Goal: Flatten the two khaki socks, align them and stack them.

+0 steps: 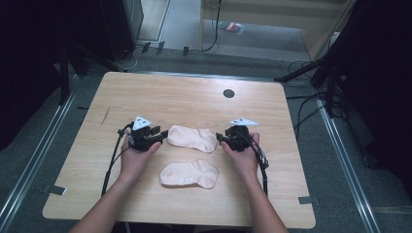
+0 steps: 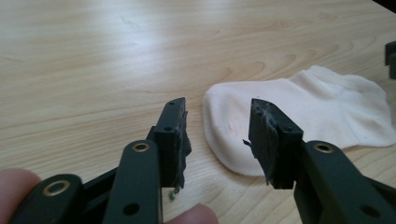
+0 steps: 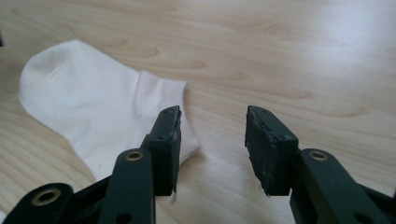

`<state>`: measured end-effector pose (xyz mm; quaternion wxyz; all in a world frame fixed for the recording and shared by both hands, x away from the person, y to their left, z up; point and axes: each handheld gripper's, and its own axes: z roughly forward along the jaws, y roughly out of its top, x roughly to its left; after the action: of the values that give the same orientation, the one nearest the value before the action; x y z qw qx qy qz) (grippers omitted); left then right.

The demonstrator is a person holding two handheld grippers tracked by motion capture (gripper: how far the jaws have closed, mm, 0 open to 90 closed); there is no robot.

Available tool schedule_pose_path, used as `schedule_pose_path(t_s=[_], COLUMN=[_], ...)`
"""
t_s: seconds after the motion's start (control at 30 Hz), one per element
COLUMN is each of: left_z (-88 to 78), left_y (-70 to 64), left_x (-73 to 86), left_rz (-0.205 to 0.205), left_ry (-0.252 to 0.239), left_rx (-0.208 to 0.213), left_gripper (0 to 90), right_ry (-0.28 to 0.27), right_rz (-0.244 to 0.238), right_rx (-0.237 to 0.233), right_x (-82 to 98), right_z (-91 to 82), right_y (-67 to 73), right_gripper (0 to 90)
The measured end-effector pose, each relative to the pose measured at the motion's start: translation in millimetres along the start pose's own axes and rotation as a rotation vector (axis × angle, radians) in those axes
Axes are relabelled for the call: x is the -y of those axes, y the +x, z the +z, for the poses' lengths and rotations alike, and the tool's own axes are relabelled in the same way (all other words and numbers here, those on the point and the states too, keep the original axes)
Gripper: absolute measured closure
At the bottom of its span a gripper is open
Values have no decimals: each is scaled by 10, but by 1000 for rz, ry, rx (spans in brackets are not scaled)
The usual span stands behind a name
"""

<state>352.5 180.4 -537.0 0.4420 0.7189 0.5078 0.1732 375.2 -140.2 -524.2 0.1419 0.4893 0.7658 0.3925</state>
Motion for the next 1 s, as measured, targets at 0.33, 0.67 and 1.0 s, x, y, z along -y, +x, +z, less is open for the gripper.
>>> schedule_pose_path(t_s=[0.33,0.67,1.0], left_z=[174,6,-469], left_y=[13,13,-70], left_x=[-29,-43,-57], left_rz=[-48,-27,19], left_ry=[81,56,-34], left_rx=[13,73,92], left_gripper=[729,900,900], right_ry=[45,18,-44], right_rz=[-23,-31,-34], right_rx=[24,24,-35], right_x=[54,16,30], right_z=[230,133,-281], right_y=[182,264,419], right_gripper=[629,855,861])
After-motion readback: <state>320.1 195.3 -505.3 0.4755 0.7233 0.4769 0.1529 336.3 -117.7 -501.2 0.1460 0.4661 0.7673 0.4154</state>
